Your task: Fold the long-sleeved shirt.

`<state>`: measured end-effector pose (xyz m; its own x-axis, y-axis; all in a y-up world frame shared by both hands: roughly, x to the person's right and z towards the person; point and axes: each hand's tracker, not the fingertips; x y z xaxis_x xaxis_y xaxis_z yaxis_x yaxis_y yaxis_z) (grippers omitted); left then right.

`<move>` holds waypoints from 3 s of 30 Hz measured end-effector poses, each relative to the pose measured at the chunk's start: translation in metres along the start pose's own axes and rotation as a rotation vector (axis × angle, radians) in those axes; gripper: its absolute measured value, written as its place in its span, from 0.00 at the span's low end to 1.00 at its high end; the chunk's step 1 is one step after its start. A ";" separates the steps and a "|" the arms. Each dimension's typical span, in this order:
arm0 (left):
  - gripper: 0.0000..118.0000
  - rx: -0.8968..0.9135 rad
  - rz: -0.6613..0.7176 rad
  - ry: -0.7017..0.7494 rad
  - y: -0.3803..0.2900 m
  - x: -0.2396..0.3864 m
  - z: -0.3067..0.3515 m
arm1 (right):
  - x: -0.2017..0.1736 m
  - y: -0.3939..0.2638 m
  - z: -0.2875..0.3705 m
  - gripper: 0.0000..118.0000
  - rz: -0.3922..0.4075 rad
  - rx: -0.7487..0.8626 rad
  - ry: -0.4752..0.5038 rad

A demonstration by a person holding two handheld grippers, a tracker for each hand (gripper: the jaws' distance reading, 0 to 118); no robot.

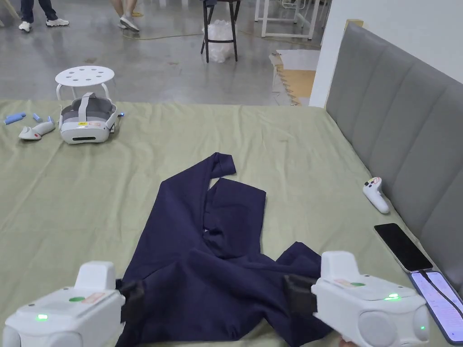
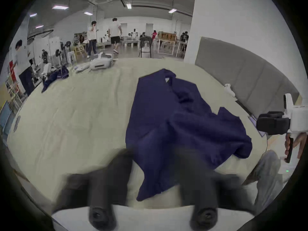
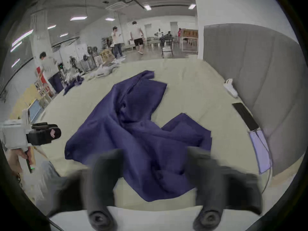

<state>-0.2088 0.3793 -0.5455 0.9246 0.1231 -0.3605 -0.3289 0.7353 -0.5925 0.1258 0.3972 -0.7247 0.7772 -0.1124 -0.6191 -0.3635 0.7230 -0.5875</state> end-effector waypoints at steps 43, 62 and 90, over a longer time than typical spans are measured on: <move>0.03 0.065 -0.036 -0.021 0.100 -0.003 -0.063 | 0.099 0.109 -0.206 0.01 0.131 -0.404 -0.060; 0.03 0.591 -0.086 0.217 0.438 -0.056 0.103 | 0.121 0.453 0.131 0.01 0.042 0.552 -0.353; 0.03 0.253 0.063 0.164 0.246 -0.079 -0.019 | 0.141 0.230 -0.060 0.01 -0.058 0.222 -0.245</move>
<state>-0.3665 0.5378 -0.6765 0.8539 0.0794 -0.5144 -0.3068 0.8750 -0.3744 0.1207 0.5071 -0.9782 0.9035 -0.0098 -0.4284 -0.2152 0.8541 -0.4735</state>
